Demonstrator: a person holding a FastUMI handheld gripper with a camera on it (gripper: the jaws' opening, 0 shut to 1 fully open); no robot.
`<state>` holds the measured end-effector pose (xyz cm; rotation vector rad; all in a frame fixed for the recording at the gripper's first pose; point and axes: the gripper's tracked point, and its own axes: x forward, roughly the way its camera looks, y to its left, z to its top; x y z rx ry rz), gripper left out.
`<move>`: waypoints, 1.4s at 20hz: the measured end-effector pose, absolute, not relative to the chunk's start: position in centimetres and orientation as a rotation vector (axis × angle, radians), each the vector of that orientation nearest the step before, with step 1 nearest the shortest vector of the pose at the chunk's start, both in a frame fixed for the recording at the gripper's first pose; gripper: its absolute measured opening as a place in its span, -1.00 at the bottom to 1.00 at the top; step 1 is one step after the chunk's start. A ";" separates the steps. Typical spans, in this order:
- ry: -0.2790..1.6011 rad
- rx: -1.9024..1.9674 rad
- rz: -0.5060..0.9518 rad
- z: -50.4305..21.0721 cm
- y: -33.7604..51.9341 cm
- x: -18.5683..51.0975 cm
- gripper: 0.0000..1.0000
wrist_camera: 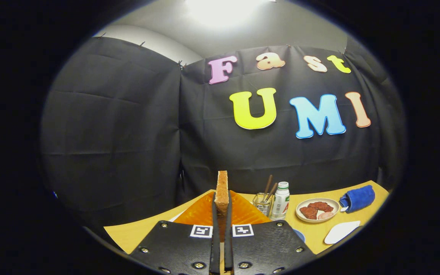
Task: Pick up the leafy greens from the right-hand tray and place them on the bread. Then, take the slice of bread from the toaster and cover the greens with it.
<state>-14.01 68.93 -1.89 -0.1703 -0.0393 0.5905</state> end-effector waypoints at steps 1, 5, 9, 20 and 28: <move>-0.036 -0.173 0.582 -2.0 68.1 -13.9 -0.91; -0.019 -0.187 0.537 -3.2 65.5 -12.9 -0.91; 0.038 -0.148 0.513 -5.5 63.0 -12.0 -0.90; 0.105 -0.158 0.509 -9.3 61.3 -9.9 -0.91; 0.182 -0.131 0.520 -12.8 61.7 -8.1 -0.90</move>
